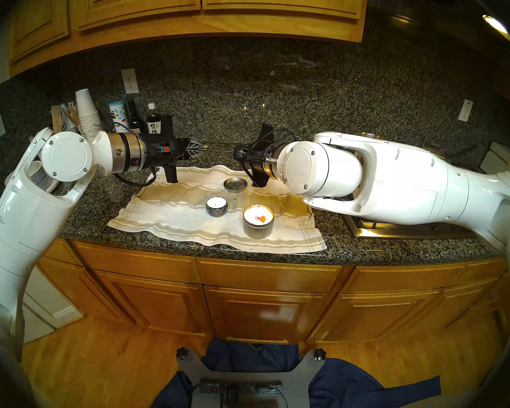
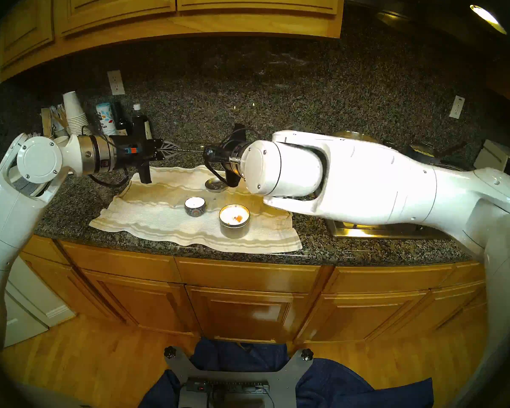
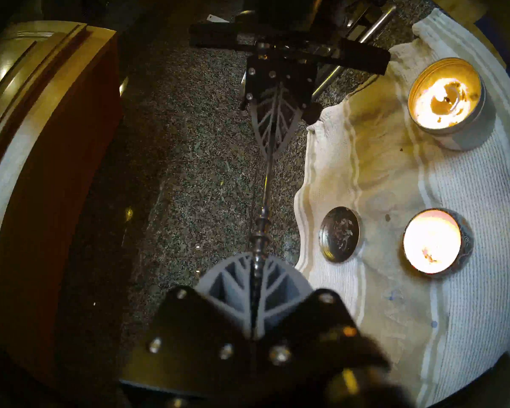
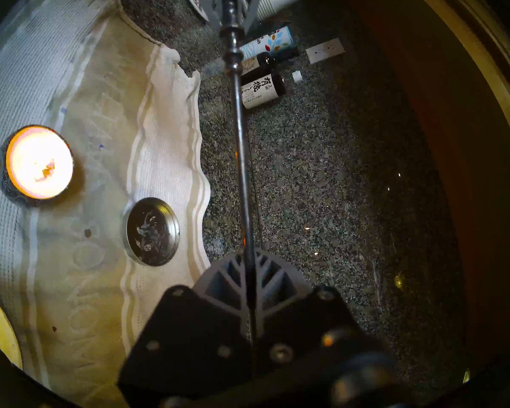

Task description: Put out candle flame

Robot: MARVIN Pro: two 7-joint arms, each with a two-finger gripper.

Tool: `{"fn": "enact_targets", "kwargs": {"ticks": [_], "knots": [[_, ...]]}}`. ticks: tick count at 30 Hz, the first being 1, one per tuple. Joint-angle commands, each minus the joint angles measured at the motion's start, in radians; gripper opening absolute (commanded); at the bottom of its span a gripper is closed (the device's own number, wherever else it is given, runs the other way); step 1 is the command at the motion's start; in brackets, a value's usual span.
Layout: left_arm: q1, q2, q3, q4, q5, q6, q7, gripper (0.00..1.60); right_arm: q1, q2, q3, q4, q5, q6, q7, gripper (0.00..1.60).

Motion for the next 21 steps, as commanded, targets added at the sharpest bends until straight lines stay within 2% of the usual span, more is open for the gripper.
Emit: {"fn": "enact_targets", "kwargs": {"ticks": [1, 8, 9, 10, 13, 14, 15, 17, 20, 21], "knots": [[-0.027, -0.024, -0.028, 0.002, 0.007, -0.007, 0.050, 0.00, 0.036, -0.004, 0.033, -0.003, -0.014, -0.002, -0.018, 0.00], [-0.011, -0.053, -0.040, 0.004, 0.038, -0.021, 0.114, 0.00, 0.026, -0.001, 0.044, -0.009, 0.005, -0.010, -0.015, 0.00], [-0.009, -0.058, -0.041, 0.005, 0.043, -0.026, 0.124, 0.00, 0.026, -0.001, 0.044, -0.010, 0.007, -0.011, -0.015, 0.23], [-0.008, -0.058, -0.042, 0.005, 0.050, -0.031, 0.129, 0.00, 0.024, -0.001, 0.048, -0.009, 0.012, -0.011, -0.014, 0.57], [-0.002, -0.063, -0.051, 0.004, 0.057, -0.046, 0.148, 0.00, 0.016, 0.001, 0.054, -0.008, 0.021, -0.016, -0.019, 0.68], [0.003, -0.068, -0.056, 0.004, 0.057, -0.058, 0.160, 0.00, 0.014, 0.001, 0.057, -0.007, 0.023, -0.018, -0.020, 0.79], [0.006, -0.068, -0.058, 0.002, 0.058, -0.060, 0.161, 0.00, 0.011, 0.002, 0.060, -0.006, 0.027, -0.020, -0.023, 1.05], [0.013, -0.070, -0.063, 0.000, 0.064, -0.068, 0.171, 0.00, 0.007, 0.002, 0.066, -0.004, 0.032, -0.027, -0.029, 1.30], [0.026, -0.068, -0.069, -0.002, 0.074, -0.077, 0.179, 0.00, -0.004, 0.010, 0.093, -0.005, 0.064, -0.049, -0.032, 1.57], [0.031, -0.067, -0.072, -0.001, 0.077, -0.082, 0.182, 0.00, -0.005, 0.015, 0.103, -0.010, 0.075, -0.054, -0.034, 1.60]]}}
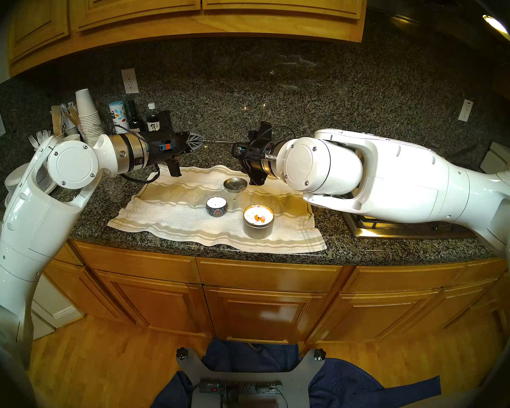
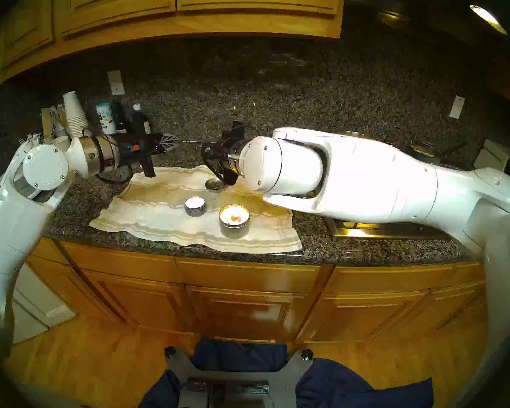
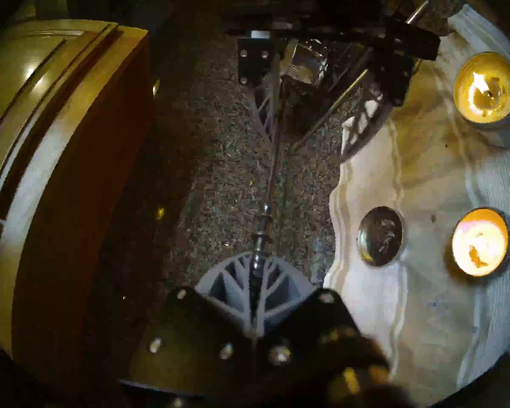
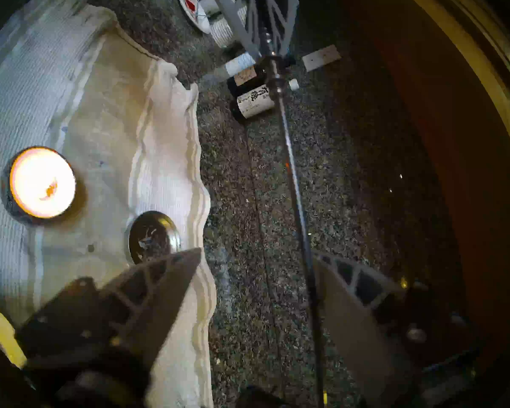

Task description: Put out candle flame

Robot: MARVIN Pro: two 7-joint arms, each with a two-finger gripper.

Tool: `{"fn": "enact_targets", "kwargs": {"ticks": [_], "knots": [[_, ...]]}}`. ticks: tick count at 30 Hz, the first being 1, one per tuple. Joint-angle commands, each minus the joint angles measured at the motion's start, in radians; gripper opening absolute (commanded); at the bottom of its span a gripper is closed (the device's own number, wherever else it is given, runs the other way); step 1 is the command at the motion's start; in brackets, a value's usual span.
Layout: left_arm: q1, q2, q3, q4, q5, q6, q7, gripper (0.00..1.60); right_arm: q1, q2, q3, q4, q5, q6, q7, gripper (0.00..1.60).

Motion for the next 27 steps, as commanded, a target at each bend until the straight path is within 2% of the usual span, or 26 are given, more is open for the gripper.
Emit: {"fn": "enact_targets", "kwargs": {"ticks": [1, 5, 18, 25, 27], "knots": [[0.002, -0.007, -0.046, -0.015, 0.008, -0.031, 0.056, 0.00, 0.005, 0.020, 0.081, -0.008, 0.046, -0.035, -0.029, 1.60], [0.021, -0.003, -0.057, -0.015, 0.014, -0.044, 0.061, 0.00, -0.009, 0.053, 0.131, -0.028, 0.115, -0.065, -0.029, 1.60], [0.110, 0.014, -0.119, -0.010, 0.051, -0.098, 0.097, 0.00, -0.069, 0.210, 0.337, -0.052, 0.429, -0.207, -0.028, 1.60], [0.194, 0.002, -0.184, -0.022, 0.085, -0.161, 0.180, 0.00, -0.144, 0.277, 0.394, -0.058, 0.595, -0.274, -0.049, 1.60], [0.224, -0.002, -0.206, -0.032, 0.082, -0.176, 0.198, 0.00, -0.159, 0.293, 0.401, -0.058, 0.622, -0.287, -0.062, 1.60]]}}
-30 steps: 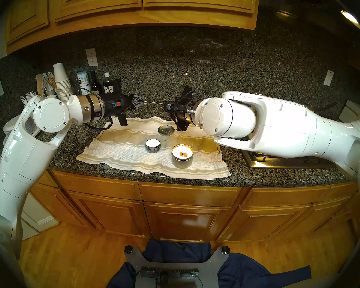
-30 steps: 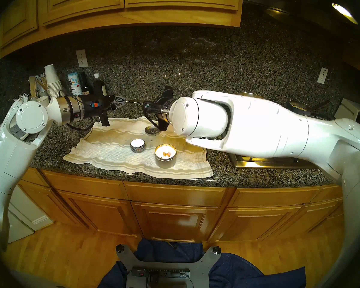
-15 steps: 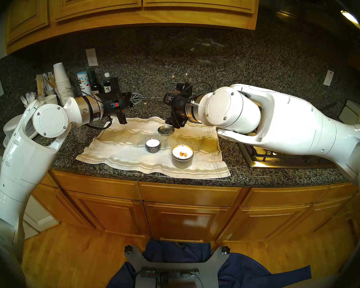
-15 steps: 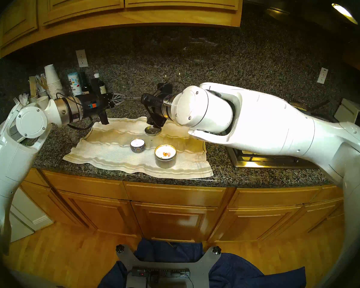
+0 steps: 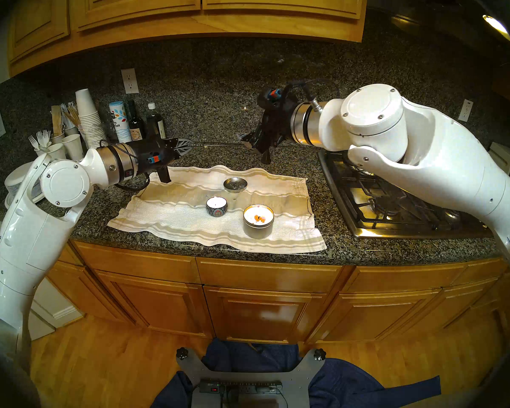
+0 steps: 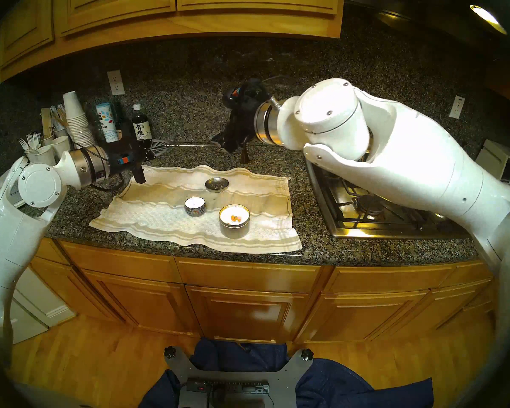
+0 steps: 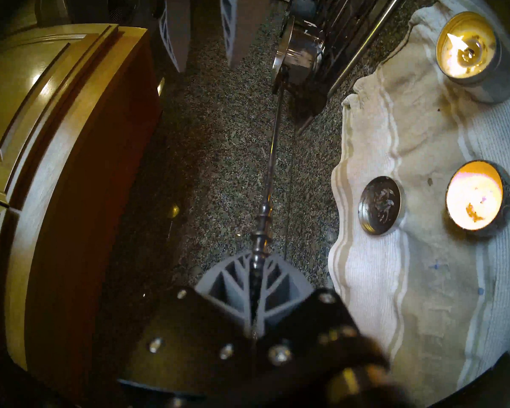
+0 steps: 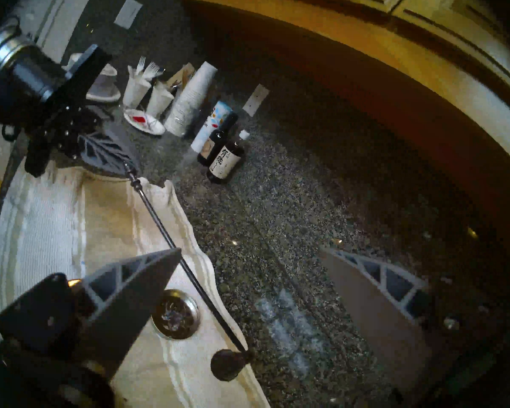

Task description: Put out candle flame

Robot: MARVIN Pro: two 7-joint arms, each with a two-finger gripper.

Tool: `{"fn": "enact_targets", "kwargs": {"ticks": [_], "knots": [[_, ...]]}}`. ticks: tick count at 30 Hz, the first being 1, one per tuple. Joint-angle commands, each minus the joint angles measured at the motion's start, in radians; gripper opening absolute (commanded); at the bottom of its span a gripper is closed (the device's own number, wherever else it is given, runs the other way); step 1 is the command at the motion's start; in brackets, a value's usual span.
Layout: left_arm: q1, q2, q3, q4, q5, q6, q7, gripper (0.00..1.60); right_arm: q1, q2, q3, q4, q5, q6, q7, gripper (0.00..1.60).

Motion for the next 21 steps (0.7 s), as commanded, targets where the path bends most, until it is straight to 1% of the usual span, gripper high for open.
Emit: {"fn": "enact_targets", "kwargs": {"ticks": [1, 5, 7, 8, 14, 18, 19, 20, 21], "knots": [[0.083, -0.017, -0.106, -0.039, -0.001, -0.067, 0.105, 0.00, -0.061, 0.096, 0.081, -0.005, 0.125, -0.081, -0.048, 1.60], [0.161, -0.022, -0.169, -0.077, -0.056, -0.093, 0.100, 0.00, -0.084, 0.118, 0.084, 0.000, 0.163, -0.101, -0.078, 1.60], [0.214, -0.024, -0.220, -0.098, -0.090, -0.113, 0.080, 0.00, -0.099, 0.133, 0.091, -0.004, 0.192, -0.126, -0.096, 1.60], [0.224, -0.025, -0.232, -0.099, -0.105, -0.119, 0.063, 0.00, -0.103, 0.141, 0.096, -0.015, 0.202, -0.136, -0.102, 1.60], [0.319, -0.040, -0.312, -0.128, -0.149, -0.152, 0.012, 0.00, -0.130, 0.176, 0.106, -0.068, 0.240, -0.174, -0.144, 1.60], [0.382, -0.062, -0.369, -0.151, -0.184, -0.151, -0.021, 0.00, -0.147, 0.198, 0.111, -0.093, 0.260, -0.198, -0.173, 1.60], [0.409, -0.063, -0.390, -0.162, -0.201, -0.150, -0.029, 0.00, -0.149, 0.204, 0.113, -0.096, 0.263, -0.204, -0.180, 1.60], [0.405, -0.080, -0.399, -0.162, -0.197, -0.157, -0.047, 0.00, -0.150, 0.208, 0.114, -0.097, 0.266, -0.207, -0.182, 1.60], [0.432, -0.077, -0.416, -0.171, -0.202, -0.159, -0.043, 0.00, -0.152, 0.212, 0.116, -0.097, 0.268, -0.211, -0.187, 1.60]]}}
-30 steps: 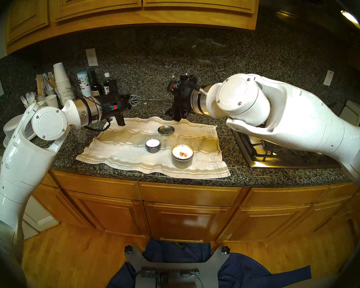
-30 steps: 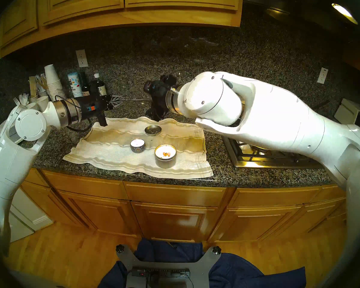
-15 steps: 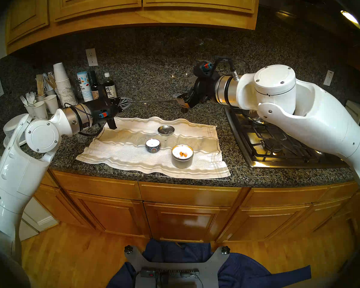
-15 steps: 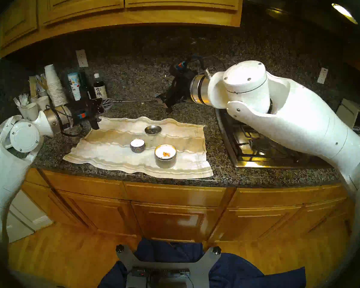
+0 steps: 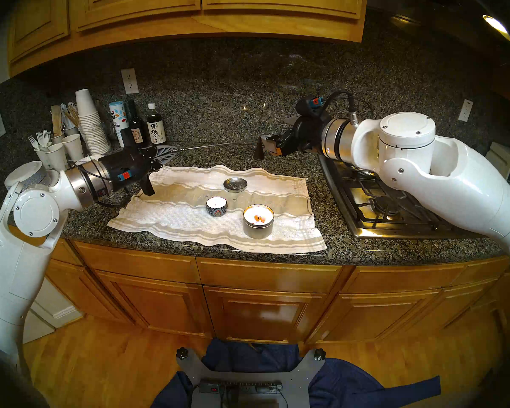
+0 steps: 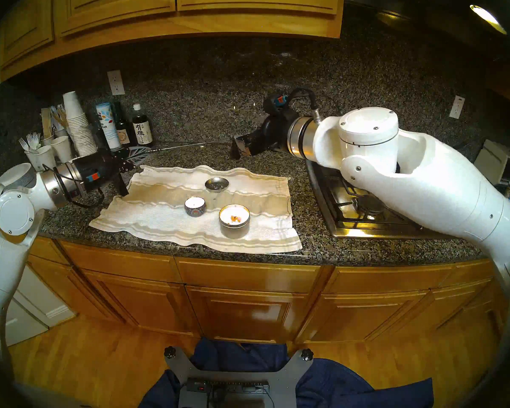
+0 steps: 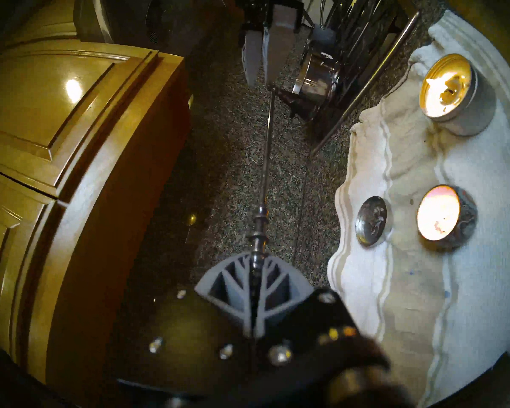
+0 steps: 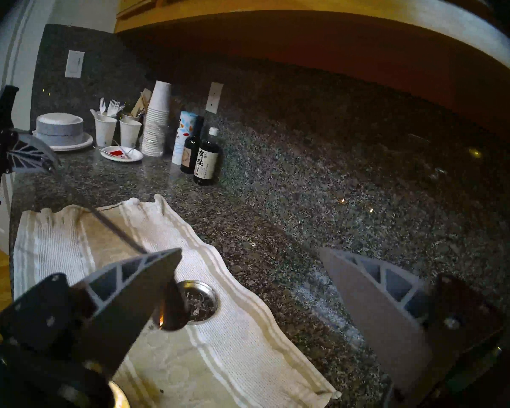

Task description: Put out candle flame

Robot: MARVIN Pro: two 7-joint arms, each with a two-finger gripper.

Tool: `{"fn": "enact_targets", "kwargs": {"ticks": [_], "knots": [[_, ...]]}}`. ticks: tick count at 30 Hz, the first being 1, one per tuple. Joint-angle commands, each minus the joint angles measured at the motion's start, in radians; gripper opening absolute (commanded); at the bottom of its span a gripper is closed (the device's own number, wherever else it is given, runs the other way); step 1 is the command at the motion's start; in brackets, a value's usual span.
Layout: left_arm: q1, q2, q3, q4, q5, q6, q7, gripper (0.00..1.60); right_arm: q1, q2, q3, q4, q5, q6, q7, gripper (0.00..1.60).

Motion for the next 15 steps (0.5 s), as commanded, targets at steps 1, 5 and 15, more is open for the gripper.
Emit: {"fn": "enact_targets", "kwargs": {"ticks": [1, 5, 15], "knots": [[0.124, -0.035, -0.128, -0.067, -0.067, -0.021, -0.026, 0.00, 0.002, 0.054, 0.047, -0.028, 0.015, -0.059, -0.053, 1.60], [0.172, -0.062, -0.175, -0.096, -0.079, -0.038, -0.051, 0.00, -0.001, 0.062, 0.051, -0.020, 0.021, -0.076, -0.064, 1.60], [0.244, -0.111, -0.220, -0.139, -0.091, -0.072, -0.095, 0.00, 0.006, 0.058, 0.048, -0.012, 0.025, -0.098, -0.083, 1.60]]}}
